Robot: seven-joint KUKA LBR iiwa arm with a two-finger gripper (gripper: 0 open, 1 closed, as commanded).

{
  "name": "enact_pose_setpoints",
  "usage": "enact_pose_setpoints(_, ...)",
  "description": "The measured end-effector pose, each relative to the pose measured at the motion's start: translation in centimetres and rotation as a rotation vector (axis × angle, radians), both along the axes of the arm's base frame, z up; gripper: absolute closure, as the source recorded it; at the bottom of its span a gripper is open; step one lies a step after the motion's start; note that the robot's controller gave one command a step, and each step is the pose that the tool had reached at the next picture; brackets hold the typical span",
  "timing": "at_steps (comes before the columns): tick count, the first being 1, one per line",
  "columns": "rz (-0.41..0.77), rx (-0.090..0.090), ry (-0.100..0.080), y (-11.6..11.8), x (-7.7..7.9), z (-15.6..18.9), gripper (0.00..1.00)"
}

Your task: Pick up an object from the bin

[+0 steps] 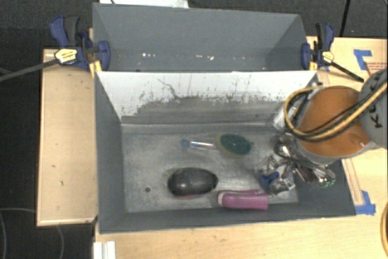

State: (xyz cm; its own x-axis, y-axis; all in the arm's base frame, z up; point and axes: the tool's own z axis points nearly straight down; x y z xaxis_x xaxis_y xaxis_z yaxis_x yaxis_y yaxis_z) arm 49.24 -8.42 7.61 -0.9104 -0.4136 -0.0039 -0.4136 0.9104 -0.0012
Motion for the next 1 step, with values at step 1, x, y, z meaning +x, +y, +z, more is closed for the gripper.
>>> enact_pose_setpoints(1,0.254,-0.003,-0.005,1.02,-1.25,18.43,1.00)
